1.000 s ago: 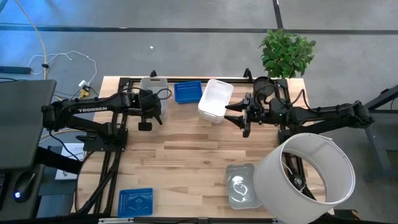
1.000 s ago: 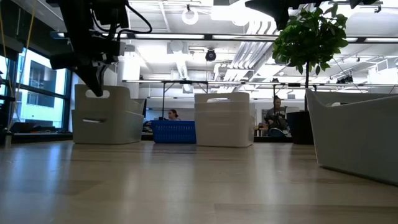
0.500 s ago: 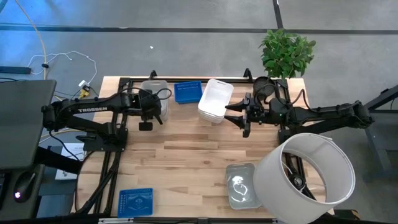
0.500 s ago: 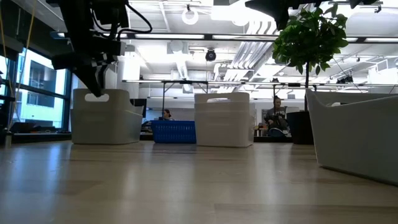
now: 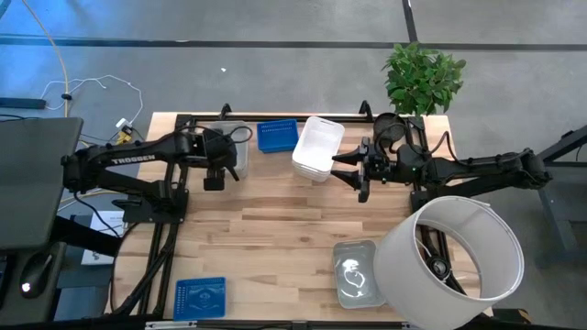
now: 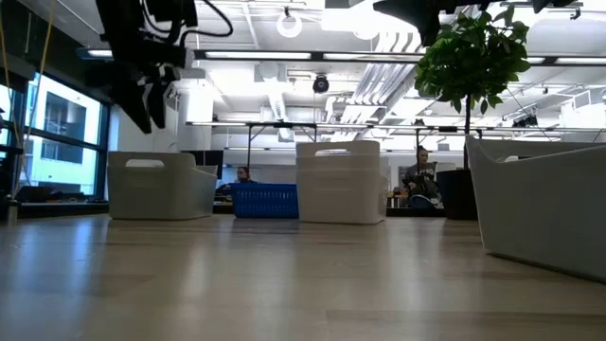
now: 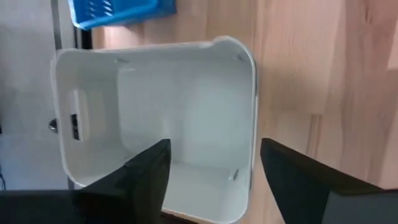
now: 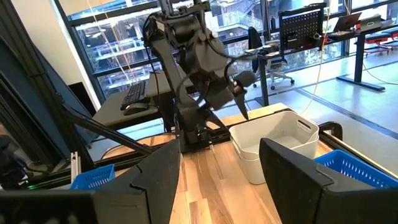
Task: Stack baskets by color
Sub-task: Stack the bottom blue bin on the top blue bin
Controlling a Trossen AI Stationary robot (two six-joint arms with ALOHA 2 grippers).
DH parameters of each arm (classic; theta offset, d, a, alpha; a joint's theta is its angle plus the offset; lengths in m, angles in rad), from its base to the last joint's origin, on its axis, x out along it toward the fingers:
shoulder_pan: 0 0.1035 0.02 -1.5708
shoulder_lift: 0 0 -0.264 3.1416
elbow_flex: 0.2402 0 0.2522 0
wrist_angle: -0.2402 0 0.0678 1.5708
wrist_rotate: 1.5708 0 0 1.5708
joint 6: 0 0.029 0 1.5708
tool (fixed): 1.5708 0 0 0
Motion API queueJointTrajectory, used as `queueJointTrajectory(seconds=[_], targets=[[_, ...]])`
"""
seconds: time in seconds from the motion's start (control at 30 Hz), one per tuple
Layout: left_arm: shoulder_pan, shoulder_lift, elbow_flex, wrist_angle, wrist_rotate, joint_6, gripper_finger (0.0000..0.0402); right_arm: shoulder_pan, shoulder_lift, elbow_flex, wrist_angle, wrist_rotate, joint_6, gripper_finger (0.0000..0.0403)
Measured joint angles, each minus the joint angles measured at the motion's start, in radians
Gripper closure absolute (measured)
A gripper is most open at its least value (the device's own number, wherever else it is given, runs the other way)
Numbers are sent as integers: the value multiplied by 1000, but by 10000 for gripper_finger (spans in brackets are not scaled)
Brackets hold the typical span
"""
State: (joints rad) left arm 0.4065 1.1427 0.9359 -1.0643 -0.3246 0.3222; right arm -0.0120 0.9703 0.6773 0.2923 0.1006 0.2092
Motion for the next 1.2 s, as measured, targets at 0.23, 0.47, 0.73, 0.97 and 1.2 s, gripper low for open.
queueJointTrajectory(seconds=[0.23,0.47,0.73,0.97,1.2], targets=[[0,0,154,-28,80,-90,156,0,0,0,0,-3,-8,194],[-30,-50,311,151,171,-317,156,0,0,0,4,-3,-16,194],[-153,-216,189,659,131,-510,156,0,0,0,4,-3,-34,194],[-326,-274,-16,876,-17,-548,156,0,0,0,4,-5,-34,194],[-421,-252,-142,1021,-41,-582,156,0,0,0,4,-6,-34,194]])
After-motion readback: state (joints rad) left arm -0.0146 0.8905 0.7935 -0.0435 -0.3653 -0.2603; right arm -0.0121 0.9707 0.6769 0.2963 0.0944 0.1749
